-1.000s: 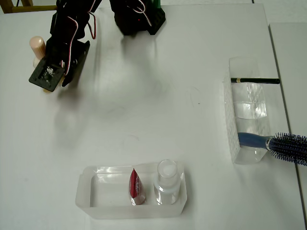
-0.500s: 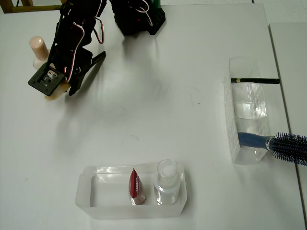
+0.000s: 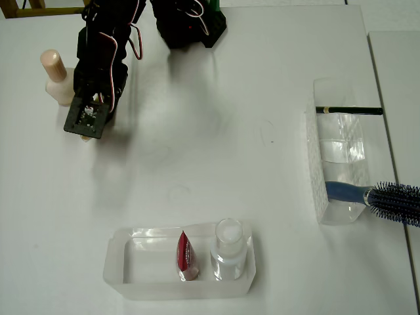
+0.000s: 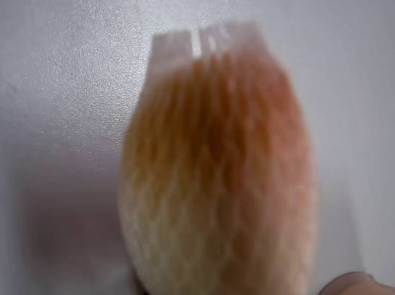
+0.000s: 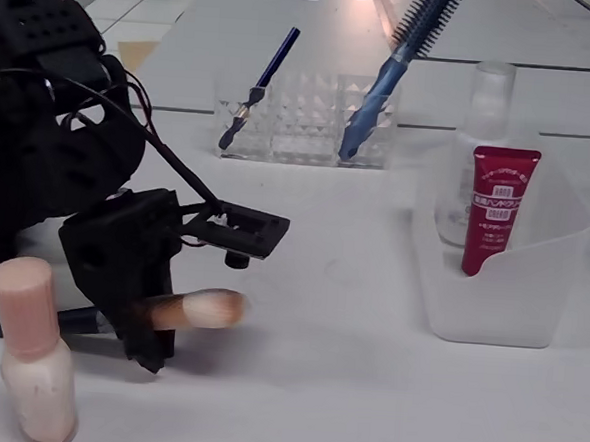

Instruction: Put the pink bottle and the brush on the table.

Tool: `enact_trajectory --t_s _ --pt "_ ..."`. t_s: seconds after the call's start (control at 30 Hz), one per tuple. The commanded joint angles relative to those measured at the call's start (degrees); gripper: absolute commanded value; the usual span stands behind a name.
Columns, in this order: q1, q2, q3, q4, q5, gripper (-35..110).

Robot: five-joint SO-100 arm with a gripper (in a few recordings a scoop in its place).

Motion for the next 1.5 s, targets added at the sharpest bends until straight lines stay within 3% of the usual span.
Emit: enact_trajectory --t_s 0.0,0.4,1.23,1.47 --pt "0.35 -0.26 -2.02 -0.18 -1.49 0" --pt "0.35 -6.42 -4.13 1.85 -1.41 0" --pt "0.35 -4.75 -4.04 0.44 -1.05 30" --pt "0.35 -0.44 -6.24 6.68 -0.97 35"
